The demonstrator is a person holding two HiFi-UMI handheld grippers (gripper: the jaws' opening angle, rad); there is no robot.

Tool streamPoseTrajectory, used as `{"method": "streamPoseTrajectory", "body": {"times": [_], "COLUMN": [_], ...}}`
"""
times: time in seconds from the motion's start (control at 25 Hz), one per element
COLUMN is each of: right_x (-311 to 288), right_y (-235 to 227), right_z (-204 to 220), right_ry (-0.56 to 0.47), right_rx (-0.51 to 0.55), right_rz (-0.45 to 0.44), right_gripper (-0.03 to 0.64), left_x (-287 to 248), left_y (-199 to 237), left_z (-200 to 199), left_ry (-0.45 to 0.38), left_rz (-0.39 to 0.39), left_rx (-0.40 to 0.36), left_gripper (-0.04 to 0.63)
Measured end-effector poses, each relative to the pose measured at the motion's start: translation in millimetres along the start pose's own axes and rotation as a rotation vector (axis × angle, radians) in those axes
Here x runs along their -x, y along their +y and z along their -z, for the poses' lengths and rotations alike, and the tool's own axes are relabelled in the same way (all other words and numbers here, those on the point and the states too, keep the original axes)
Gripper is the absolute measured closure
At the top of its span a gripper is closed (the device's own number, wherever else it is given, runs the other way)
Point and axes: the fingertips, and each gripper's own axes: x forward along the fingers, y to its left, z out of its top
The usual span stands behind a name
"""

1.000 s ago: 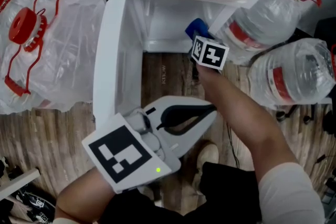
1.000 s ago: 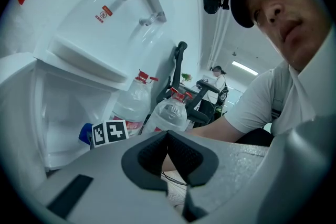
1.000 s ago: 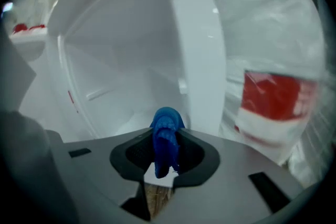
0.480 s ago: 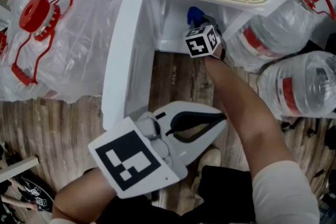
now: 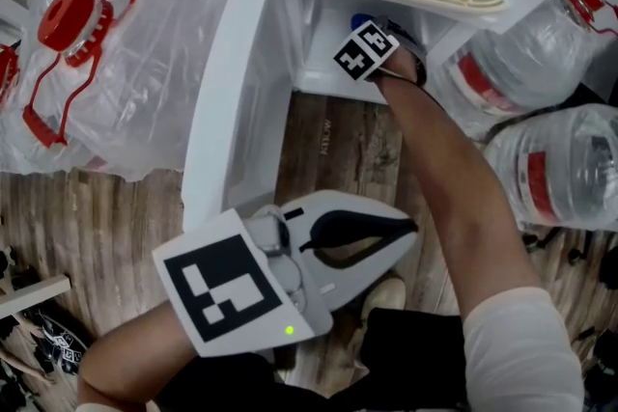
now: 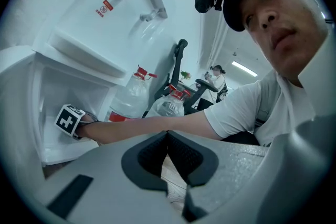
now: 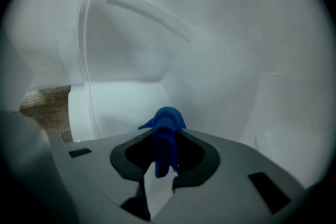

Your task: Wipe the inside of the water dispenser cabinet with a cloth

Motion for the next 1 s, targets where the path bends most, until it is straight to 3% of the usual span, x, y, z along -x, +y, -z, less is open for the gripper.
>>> {"method": "streamPoseTrajectory", "body": {"times": [0.32, 0.6, 0.84, 1.0], "right_x": [9.3, 33.0, 38.0, 14.9], "right_y": [25.6, 51.5, 22.2, 9.1], "right_z": [13.9, 25.0, -2.7, -12.2], "right_ry": [0.052, 0.005, -0.087, -0.063], "right_rx": [0.134, 0.103, 0.025, 0.055], "right_rz": [-0.073, -0.148, -0.048, 0.040], "right_gripper": [0.532, 0.532, 0.533, 0.532], "left_x": [-0.1, -0.1, 1.9, 3.7], "left_y": [-7.2, -7.8, -9.3, -8.3], "left_z": [-1.8, 0.1, 2.9, 0.6], "left_ry": [-0.019, -0.013, -0.007, -0.017], "left_rz": [0.042, 0.064, 0.073, 0.072], "left_rx": [-0.036, -0.048, -0.049, -0.047], "left_gripper": [0.592, 0.592, 0.592, 0.592]}}
